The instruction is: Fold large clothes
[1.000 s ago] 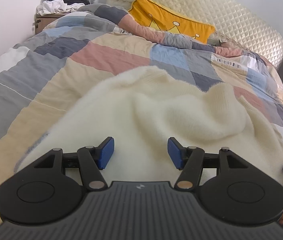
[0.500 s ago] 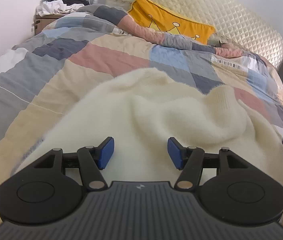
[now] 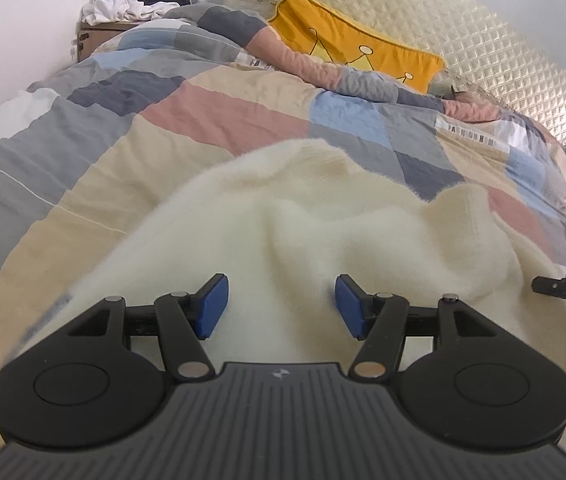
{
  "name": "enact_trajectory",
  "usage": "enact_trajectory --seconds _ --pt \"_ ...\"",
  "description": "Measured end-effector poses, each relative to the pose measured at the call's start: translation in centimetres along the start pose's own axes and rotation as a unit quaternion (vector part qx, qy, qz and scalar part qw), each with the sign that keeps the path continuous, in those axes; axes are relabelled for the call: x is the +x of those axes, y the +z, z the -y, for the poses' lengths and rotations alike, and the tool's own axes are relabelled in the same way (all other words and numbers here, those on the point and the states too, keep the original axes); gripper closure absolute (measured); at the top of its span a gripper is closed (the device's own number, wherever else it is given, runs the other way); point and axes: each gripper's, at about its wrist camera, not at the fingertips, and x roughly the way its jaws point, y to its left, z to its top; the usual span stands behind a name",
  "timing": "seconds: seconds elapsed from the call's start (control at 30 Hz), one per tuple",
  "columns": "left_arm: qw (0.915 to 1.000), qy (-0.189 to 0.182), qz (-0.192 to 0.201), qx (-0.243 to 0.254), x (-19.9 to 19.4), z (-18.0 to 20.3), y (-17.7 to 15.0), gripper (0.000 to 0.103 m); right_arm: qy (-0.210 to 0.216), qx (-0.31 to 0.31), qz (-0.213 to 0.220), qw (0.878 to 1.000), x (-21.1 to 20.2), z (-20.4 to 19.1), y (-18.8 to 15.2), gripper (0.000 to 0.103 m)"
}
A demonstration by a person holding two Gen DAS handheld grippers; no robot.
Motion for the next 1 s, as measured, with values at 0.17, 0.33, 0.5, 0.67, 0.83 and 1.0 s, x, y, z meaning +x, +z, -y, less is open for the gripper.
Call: enact_trajectory --seconds 0.17,0.33,0.5,0.67,0.83,1.0 --pt "1.0000 0.002 -0.001 0.005 0.7 0.1 0.2 0.038 0.021 0.034 -0.023 0.999 2.0 0.7 -0.4 0.087" --pt "0.9999 -0.012 -0.004 -0.002 0.9 0.1 0.3 0.038 0.023 0.064 0.026 0.997 -0.2 1.2 0.2 0.093" --pt "0.9995 -0.029 0.007 -0.014 0.7 -0.2 0.6 0.038 0.010 0.088 0.078 0.993 -2.4 2.7 1.3 0.093" --pt "0.9996 -0.021 0.013 -0.016 0.7 -0.7 0.8 0.038 -0.044 0.103 0.051 0.992 -0.3 4.0 0.6 0.093" --pt "1.0000 -0.007 -0.001 0.006 1.3 -0.6 0.6 0.038 -0.057 0.123 -0.003 0.991 2.5 5.1 -0.4 0.093" --pt "0.9999 -0.016 -0.005 0.001 1.1 -1.0 0.4 0.036 -0.063 0.086 0.017 0.994 1.5 3.4 -0.8 0.089"
